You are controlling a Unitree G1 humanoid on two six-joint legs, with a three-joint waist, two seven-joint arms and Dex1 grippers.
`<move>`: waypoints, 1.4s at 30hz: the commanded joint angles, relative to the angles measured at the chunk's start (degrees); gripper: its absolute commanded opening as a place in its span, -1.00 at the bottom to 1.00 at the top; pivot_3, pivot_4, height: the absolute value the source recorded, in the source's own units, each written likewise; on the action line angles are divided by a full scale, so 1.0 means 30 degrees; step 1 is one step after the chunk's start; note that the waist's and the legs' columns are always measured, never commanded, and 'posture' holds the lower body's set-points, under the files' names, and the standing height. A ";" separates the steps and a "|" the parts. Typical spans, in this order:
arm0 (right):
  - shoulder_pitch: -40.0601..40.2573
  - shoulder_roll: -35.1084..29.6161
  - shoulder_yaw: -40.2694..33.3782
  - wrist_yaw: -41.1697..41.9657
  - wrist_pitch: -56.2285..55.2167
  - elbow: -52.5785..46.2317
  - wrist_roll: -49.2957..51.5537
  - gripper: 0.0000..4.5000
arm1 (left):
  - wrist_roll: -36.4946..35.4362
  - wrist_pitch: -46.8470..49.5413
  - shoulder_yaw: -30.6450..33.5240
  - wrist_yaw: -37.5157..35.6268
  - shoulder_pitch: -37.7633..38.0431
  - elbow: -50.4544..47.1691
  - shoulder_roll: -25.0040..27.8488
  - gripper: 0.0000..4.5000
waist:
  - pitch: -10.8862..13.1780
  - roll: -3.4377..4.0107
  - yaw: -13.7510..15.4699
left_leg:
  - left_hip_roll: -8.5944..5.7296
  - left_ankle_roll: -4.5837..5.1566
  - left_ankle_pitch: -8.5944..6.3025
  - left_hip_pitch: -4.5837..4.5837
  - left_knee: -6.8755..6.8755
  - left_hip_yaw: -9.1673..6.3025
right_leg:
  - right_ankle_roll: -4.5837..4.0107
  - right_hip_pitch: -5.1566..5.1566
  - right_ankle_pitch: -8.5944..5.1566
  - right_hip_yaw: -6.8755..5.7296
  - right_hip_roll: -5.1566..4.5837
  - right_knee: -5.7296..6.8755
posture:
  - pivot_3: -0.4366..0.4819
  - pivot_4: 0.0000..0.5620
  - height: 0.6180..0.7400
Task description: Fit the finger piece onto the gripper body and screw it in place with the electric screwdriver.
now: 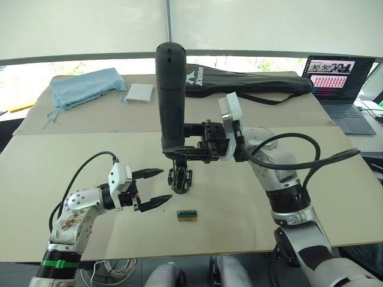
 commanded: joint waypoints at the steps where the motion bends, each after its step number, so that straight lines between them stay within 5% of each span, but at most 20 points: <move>1: -0.0012 0.0135 -0.0233 0.0143 -0.0618 -0.0675 0.0281 -0.14 | -0.0092 -0.0476 0.0052 -0.0085 -0.0120 -0.0225 -0.0096 1.00 | 0.0000 0.0000 0.0003 | 0.0000 0.0000 0.0000 0.0000 0.0001 0.0000 | 0.0000 0.0000 0.0000 0.0004 0.0000 0.0000 | -0.05 -0.47 1.00; 42: 0.0053 0.0010 -0.0279 0.0132 -0.0320 -0.0498 0.0108 -0.14 | -0.0166 -0.0386 -0.0111 0.0206 0.0262 -0.0635 -0.0218 1.00 | 0.0000 -0.0001 0.0004 | 0.0001 0.0002 0.0000 0.0000 -0.0001 -0.0002 | 0.0000 -0.0004 0.0000 0.0073 -0.0007 0.0004 | -0.05 -0.47 1.00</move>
